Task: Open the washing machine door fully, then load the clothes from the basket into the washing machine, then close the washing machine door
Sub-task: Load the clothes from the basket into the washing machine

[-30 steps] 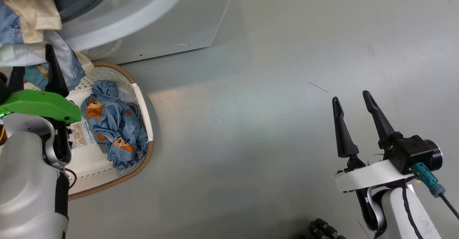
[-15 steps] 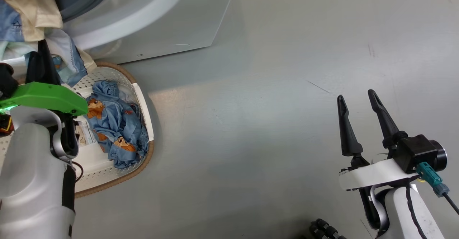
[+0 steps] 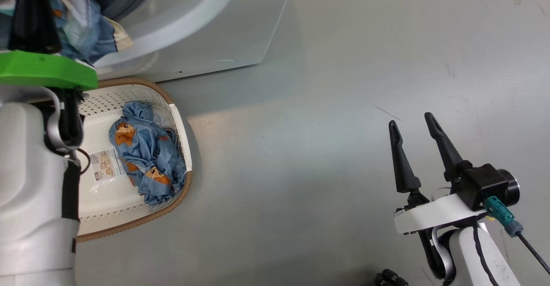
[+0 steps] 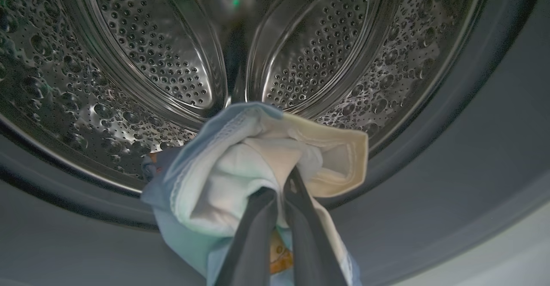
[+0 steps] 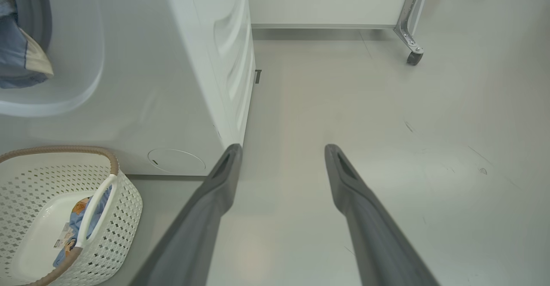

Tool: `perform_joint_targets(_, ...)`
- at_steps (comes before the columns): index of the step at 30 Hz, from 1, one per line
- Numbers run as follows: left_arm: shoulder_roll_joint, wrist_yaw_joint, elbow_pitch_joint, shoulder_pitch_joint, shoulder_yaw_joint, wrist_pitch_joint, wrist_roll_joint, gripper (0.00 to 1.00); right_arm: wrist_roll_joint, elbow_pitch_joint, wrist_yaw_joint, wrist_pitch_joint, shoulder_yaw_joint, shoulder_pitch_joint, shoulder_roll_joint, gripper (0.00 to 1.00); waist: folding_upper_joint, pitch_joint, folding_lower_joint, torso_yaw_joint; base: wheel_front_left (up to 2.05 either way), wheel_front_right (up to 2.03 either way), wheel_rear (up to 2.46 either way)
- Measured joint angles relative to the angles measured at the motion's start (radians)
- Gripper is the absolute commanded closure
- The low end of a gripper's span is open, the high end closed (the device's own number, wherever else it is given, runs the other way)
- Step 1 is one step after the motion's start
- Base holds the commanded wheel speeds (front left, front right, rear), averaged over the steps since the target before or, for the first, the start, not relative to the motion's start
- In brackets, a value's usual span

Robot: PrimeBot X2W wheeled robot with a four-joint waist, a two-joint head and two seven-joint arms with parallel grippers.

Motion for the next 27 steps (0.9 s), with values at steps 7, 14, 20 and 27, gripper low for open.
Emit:
perform_joint_targets(7,0.090,0.010,0.030,-0.093,0.035,0.026,0.025,1.00,0.021,0.022,0.001,0.000,0.049,0.002,0.000,0.00,0.0000,-0.016,0.0000,-0.040,0.00,0.00,0.00)
perform_joint_targets(14,0.210,0.044,0.119,-0.168,0.079,0.047,0.071,1.00,0.048,0.038,0.001,0.000,0.087,0.032,0.001,0.00,0.0000,-0.030,0.0000,-0.105,0.00,0.00,0.00)
perform_joint_targets(20,0.282,0.045,0.178,-0.209,0.103,0.065,0.086,1.00,0.059,0.041,0.001,0.000,0.088,0.090,0.002,0.00,0.0000,-0.035,0.0000,-0.172,0.00,0.00,0.00)
perform_joint_targets(27,0.341,0.058,0.230,-0.276,0.103,0.076,0.109,1.00,0.076,0.024,0.001,0.000,0.083,0.110,0.005,0.00,0.0000,-0.007,0.0000,-0.233,0.00,0.00,0.00)
